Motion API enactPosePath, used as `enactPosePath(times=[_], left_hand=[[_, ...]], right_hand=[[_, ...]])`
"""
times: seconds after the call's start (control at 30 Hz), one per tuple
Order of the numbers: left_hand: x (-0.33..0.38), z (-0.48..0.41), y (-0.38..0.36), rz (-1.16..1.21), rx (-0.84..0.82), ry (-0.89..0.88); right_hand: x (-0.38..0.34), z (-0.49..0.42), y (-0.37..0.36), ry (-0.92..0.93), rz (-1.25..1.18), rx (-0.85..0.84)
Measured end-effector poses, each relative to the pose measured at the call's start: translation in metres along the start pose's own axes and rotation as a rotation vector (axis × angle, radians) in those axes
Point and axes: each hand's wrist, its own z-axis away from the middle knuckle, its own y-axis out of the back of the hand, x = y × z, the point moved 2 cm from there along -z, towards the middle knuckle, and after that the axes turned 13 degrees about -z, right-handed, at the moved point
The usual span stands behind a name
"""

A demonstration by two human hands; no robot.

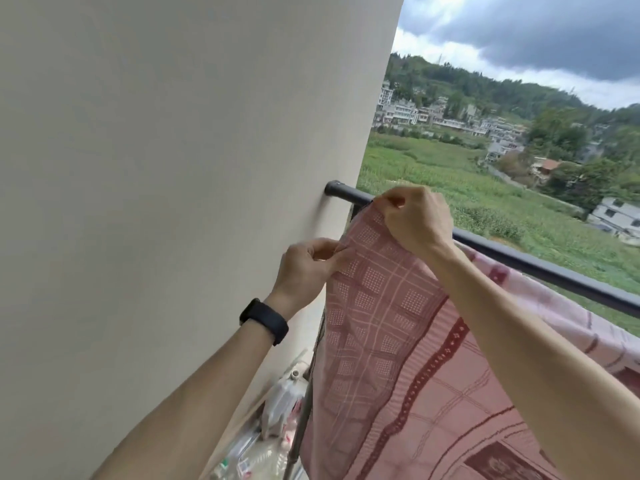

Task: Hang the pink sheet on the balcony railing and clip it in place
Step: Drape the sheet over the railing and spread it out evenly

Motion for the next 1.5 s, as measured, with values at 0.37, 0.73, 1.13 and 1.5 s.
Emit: enactPosePath(times=[0.37, 0.73, 1.13, 1.5], left_hand=[[-0.111, 0.029, 0.000, -0.067, -0.329, 0.282], [-0.130, 0.010, 0.009, -0.252, 0.014, 0.216], [-0.206, 0.063, 0.005, -0.761, -0.614, 0.241], [-0.088, 0.003, 0.002, 0.064, -0.258, 0.352]], right_hand=[[-0.005, -0.005, -0.040, 0.020, 0.387, -0.456], [0.003, 0.029, -0.056, 0.352, 0.333, -0.150], [0.020, 0.045, -0.051, 0.233, 0.608, -0.086], [0.013, 0.061, -0.017, 0.207, 0.178, -0.091]])
